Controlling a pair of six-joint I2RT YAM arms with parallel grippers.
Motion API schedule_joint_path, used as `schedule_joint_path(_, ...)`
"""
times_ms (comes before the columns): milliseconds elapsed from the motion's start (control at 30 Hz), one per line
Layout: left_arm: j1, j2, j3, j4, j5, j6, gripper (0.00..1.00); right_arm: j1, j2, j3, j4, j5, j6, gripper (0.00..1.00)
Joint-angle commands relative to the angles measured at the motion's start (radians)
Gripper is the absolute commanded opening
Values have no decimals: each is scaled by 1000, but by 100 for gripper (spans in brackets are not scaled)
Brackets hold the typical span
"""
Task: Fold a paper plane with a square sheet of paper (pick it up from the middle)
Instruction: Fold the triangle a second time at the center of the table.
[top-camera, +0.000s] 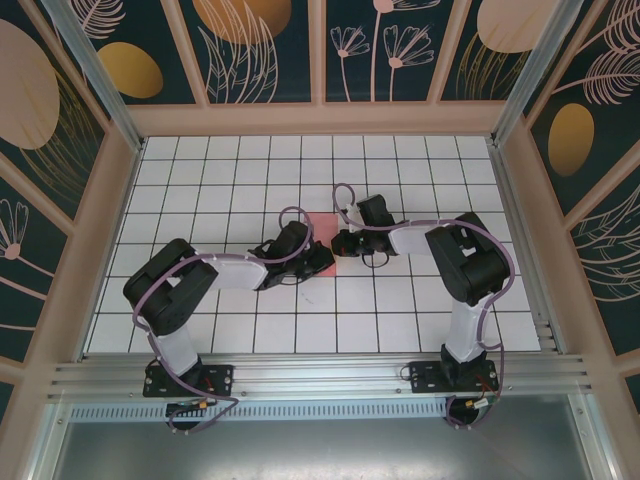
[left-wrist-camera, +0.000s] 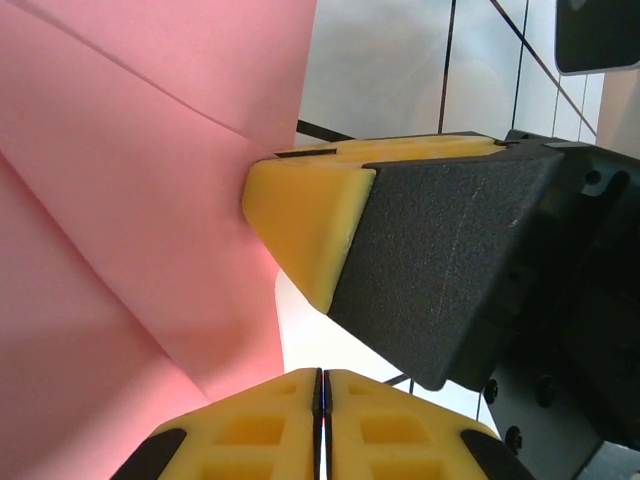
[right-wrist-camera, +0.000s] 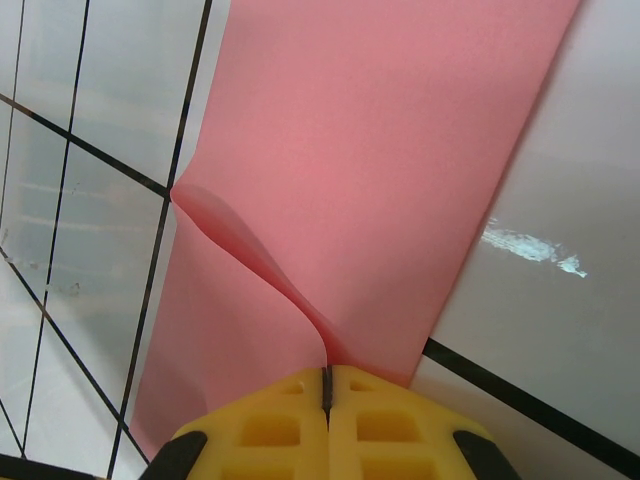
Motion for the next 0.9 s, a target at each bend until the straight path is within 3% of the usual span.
schedule_joint_path(0,-13,37,20,15,15,-5,13,14,48,8,-60,43,-18,0)
schedule_joint_path(333,-36,106,6,33,9,-32,12,16,59,20,-64,41,-15,0)
schedule_joint_path(667,-36,-5,16,-1,-14,-9,15,19,56,27,-72,45,-20,0)
schedule_joint_path(867,-37,40,9,22,14,-15,14,19,60,29,-70,45,-18,0)
